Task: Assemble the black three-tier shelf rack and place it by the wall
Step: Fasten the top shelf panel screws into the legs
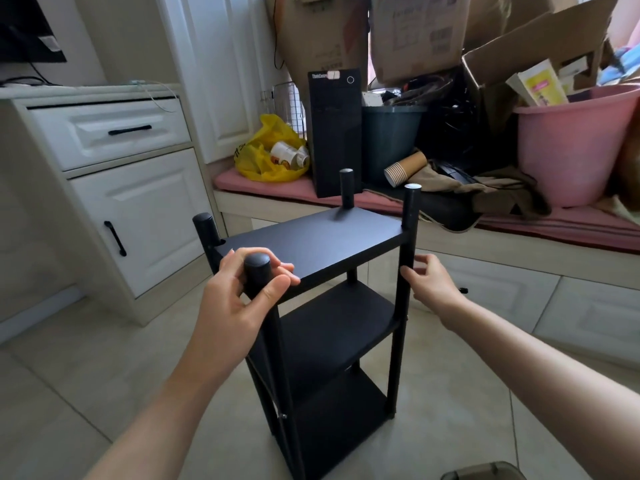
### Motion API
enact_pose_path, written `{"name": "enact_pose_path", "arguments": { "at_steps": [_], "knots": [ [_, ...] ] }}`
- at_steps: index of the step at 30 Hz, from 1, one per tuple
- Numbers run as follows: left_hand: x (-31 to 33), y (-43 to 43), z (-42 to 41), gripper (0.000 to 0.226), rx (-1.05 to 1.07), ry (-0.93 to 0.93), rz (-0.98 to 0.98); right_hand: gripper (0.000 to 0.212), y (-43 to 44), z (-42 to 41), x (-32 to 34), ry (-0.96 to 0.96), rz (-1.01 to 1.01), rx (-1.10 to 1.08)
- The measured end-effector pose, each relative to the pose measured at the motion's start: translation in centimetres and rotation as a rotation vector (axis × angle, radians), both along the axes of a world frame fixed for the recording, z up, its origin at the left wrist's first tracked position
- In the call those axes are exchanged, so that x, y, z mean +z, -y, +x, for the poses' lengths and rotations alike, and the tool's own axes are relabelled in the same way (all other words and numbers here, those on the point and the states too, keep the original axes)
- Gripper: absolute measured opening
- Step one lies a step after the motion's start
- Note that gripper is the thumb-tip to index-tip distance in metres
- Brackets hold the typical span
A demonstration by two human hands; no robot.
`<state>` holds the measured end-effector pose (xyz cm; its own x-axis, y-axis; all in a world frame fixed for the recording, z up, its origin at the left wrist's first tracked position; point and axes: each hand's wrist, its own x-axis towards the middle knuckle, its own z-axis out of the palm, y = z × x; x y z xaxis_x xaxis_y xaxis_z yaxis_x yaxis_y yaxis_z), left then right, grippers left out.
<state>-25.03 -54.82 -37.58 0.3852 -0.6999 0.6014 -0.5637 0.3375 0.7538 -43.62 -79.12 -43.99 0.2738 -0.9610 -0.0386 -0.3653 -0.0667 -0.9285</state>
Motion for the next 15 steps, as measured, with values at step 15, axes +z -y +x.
{"name": "enact_pose_path", "arguments": {
  "at_steps": [15],
  "knots": [
    [-1.3,0.7,1.8,0.017,0.285,0.077,-0.098,0.032,-2.5,-2.5,1.1,0.014,-0.108,0.132]
  ]
}}
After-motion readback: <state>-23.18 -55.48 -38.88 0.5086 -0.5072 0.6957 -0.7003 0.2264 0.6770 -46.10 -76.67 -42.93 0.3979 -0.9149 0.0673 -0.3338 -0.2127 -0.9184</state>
